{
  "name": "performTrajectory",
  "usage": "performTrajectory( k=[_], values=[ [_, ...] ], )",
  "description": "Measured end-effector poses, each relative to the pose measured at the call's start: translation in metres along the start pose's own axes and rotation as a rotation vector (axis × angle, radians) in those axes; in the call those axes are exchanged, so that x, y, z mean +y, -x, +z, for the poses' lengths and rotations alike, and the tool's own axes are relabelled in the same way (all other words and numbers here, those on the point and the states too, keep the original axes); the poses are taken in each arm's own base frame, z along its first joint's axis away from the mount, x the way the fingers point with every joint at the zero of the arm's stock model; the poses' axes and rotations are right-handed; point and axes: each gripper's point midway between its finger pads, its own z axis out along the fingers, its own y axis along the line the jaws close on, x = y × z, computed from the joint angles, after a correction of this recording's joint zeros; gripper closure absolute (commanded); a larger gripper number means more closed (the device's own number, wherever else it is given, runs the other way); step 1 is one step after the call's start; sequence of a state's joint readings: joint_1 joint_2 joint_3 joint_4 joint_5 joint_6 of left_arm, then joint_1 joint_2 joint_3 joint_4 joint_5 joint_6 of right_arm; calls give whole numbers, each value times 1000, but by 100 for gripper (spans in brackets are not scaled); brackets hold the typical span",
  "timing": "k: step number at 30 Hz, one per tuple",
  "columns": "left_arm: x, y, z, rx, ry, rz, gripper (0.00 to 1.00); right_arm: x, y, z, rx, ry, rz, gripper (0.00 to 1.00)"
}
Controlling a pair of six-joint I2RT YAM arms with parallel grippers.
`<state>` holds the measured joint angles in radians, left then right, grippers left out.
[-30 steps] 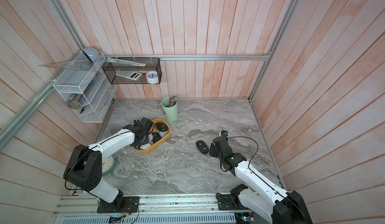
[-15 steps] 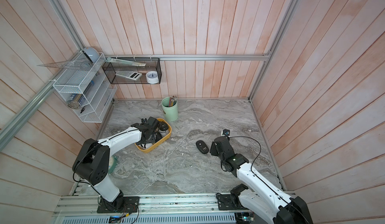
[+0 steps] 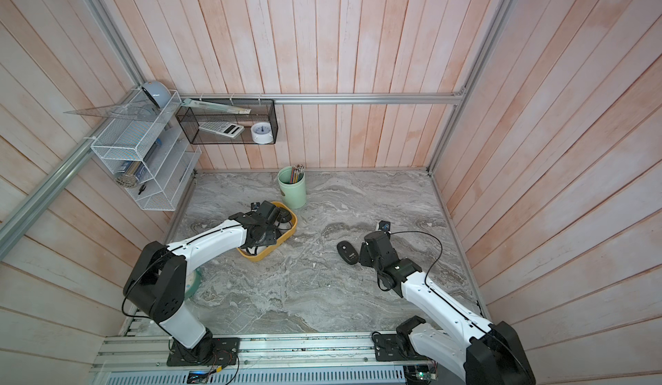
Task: Put the mouse in the storage box
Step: Place the mouse in the storage box.
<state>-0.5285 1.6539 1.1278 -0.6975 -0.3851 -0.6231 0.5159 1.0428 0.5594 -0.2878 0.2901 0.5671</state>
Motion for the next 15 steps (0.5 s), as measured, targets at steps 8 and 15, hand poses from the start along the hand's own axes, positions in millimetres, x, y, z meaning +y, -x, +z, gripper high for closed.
performTrajectory(
  k=[8, 15],
  values=[
    [24, 15, -51, -151, -139, -123, 11, 16, 2, 16, 84, 2, -40, 33],
    [98, 29, -119, -375, -178, -320, 3, 37, 1, 25, 154, 36, -117, 33]
  ],
)
